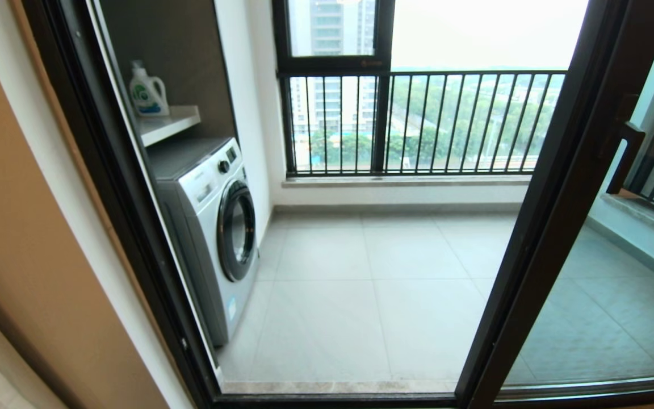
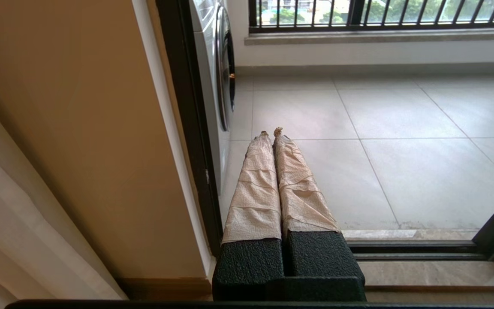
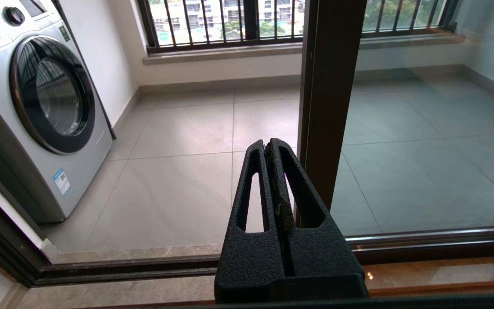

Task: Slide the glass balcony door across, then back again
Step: Close the slid door

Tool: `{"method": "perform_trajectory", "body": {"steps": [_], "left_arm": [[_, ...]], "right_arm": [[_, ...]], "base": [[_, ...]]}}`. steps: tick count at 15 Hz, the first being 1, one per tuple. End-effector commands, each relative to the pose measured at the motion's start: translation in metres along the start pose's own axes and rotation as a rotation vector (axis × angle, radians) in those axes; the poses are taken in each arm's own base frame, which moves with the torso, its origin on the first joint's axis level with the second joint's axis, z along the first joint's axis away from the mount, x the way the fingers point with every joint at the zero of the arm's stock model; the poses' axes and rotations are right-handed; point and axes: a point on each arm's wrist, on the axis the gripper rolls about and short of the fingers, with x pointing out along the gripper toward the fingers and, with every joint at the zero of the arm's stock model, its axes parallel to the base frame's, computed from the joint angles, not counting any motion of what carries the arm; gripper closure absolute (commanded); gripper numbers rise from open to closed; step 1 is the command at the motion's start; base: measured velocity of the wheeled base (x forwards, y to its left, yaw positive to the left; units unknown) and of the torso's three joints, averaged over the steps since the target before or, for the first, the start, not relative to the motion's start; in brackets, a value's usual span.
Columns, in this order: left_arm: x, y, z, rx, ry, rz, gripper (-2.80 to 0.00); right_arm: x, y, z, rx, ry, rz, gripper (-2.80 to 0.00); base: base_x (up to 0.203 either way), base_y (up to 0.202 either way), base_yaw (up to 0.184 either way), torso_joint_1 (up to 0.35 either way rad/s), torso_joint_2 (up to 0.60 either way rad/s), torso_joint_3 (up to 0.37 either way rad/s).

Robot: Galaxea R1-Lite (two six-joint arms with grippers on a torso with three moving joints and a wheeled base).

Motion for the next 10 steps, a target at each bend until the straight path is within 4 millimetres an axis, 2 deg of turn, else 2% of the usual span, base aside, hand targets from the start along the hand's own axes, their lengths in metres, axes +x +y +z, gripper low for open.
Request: {"method": "perform_trajectory", "body": {"steps": [1, 10], "left_arm": [[0.0001, 0.0, 0.0001, 0.0, 0.001, 0.0, 0.0], [0.0001, 0.0, 0.0001, 0.0, 0.001, 0.0, 0.0]], "right_arm": [[0.001, -0.0001, -0.0033, 0.0, 0.013, 0.0, 0.0], [0.0008, -0.0002, -0.0035, -0.009, 0.013, -0.005, 0.0]], "base": [[0.0, 0.0, 0.0, 0.0, 0.0, 0.0], [0.0, 0.0, 0.0, 0.0, 0.0, 0.0]]}}
